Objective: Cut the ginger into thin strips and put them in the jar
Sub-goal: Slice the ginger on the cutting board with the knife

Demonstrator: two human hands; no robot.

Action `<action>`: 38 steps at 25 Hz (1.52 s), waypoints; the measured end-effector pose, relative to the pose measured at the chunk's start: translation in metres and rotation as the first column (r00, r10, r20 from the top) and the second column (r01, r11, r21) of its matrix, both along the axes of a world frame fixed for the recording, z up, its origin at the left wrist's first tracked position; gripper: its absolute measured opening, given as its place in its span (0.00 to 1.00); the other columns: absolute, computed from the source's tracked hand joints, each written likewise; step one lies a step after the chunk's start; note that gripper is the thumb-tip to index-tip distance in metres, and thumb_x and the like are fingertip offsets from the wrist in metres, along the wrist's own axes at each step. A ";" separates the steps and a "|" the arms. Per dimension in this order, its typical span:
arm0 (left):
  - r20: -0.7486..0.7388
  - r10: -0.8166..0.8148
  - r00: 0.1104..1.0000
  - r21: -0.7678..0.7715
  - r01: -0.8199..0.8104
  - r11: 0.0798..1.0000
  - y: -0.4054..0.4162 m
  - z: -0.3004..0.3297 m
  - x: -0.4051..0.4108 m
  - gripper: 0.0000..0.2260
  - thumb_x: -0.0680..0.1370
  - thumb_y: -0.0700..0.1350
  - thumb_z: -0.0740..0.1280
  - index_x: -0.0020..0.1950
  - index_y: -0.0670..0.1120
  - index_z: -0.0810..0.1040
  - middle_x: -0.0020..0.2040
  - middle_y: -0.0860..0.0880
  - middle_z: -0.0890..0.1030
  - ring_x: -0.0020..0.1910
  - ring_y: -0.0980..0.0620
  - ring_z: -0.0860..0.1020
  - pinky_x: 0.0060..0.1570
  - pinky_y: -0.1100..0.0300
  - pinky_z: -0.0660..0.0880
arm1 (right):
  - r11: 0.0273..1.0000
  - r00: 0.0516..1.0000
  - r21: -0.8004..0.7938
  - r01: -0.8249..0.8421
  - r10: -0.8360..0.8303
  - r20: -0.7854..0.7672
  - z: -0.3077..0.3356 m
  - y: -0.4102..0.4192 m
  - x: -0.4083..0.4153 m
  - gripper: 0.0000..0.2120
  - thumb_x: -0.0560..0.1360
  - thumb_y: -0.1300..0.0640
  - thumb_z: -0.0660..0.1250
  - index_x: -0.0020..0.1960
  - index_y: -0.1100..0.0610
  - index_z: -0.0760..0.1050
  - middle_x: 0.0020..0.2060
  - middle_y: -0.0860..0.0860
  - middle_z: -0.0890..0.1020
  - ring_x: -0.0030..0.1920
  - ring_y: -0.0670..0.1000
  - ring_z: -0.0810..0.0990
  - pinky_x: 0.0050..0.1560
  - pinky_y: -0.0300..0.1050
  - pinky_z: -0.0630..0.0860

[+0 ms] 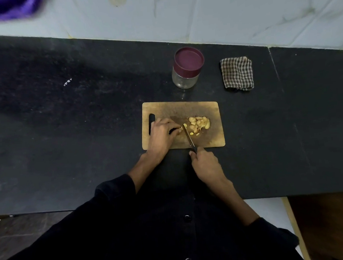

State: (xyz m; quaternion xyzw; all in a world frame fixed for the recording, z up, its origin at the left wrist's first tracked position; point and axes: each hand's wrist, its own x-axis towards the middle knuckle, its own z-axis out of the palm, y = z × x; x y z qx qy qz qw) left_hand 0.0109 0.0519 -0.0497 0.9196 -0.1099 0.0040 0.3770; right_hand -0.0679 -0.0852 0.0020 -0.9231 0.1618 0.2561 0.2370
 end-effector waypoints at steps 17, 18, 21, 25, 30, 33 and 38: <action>-0.005 0.004 1.000 -0.004 -0.004 1.000 0.002 0.000 0.000 0.06 0.74 0.42 0.71 0.50 0.45 0.84 0.49 0.48 0.82 0.52 0.49 0.75 0.55 0.57 0.65 | 0.998 0.991 -0.031 -0.048 0.052 0.123 -0.003 0.018 0.018 0.15 0.84 0.50 0.54 0.60 0.60 0.70 0.51 0.59 0.81 0.53 0.60 0.80 0.48 0.55 0.76; 0.009 0.007 1.000 0.007 -0.007 1.000 0.002 -0.001 0.000 0.06 0.74 0.42 0.71 0.50 0.45 0.84 0.49 0.48 0.82 0.51 0.49 0.75 0.54 0.57 0.65 | 0.998 0.991 -0.046 -0.050 0.055 0.123 -0.003 0.020 0.017 0.15 0.84 0.50 0.54 0.60 0.60 0.70 0.52 0.59 0.81 0.53 0.61 0.80 0.49 0.55 0.76; 0.055 0.016 0.998 0.036 -0.018 0.999 0.000 -0.003 -0.003 0.05 0.74 0.41 0.72 0.49 0.44 0.85 0.47 0.48 0.82 0.50 0.48 0.75 0.51 0.55 0.66 | 0.997 0.992 -0.059 -0.042 0.049 0.113 -0.003 0.023 0.015 0.14 0.84 0.51 0.53 0.60 0.61 0.69 0.53 0.60 0.80 0.55 0.62 0.79 0.48 0.53 0.73; 0.099 0.011 0.995 0.071 -0.018 0.997 -0.002 -0.006 -0.004 0.05 0.73 0.40 0.72 0.48 0.44 0.85 0.45 0.48 0.82 0.47 0.46 0.76 0.49 0.50 0.70 | 0.999 0.994 -0.035 -0.033 0.036 0.101 -0.005 0.022 0.011 0.13 0.84 0.52 0.54 0.59 0.61 0.69 0.53 0.60 0.80 0.55 0.61 0.79 0.47 0.53 0.73; 0.127 0.022 0.992 0.081 -0.033 0.996 -0.004 -0.010 -0.004 0.04 0.72 0.40 0.72 0.46 0.43 0.85 0.45 0.47 0.82 0.46 0.45 0.76 0.46 0.46 0.73 | 1.000 0.997 -0.013 -0.015 0.016 0.081 -0.006 0.023 0.013 0.13 0.84 0.52 0.54 0.60 0.61 0.69 0.54 0.60 0.80 0.55 0.62 0.79 0.50 0.56 0.74; 0.124 0.015 0.992 0.068 -0.024 0.997 -0.004 -0.011 -0.004 0.05 0.72 0.39 0.72 0.46 0.43 0.84 0.45 0.47 0.82 0.46 0.45 0.77 0.47 0.44 0.74 | 1.000 0.997 -0.014 -0.006 0.007 0.076 -0.006 0.023 0.014 0.13 0.84 0.52 0.54 0.60 0.61 0.69 0.54 0.60 0.80 0.55 0.61 0.79 0.50 0.55 0.74; 0.144 -0.005 0.990 0.073 -0.006 0.997 -0.002 -0.009 -0.004 0.04 0.71 0.38 0.72 0.45 0.43 0.85 0.44 0.46 0.82 0.46 0.44 0.77 0.46 0.47 0.73 | 0.999 1.000 -0.031 0.017 -0.016 0.026 -0.005 0.026 0.023 0.15 0.84 0.51 0.55 0.61 0.61 0.71 0.56 0.60 0.79 0.57 0.60 0.78 0.49 0.53 0.73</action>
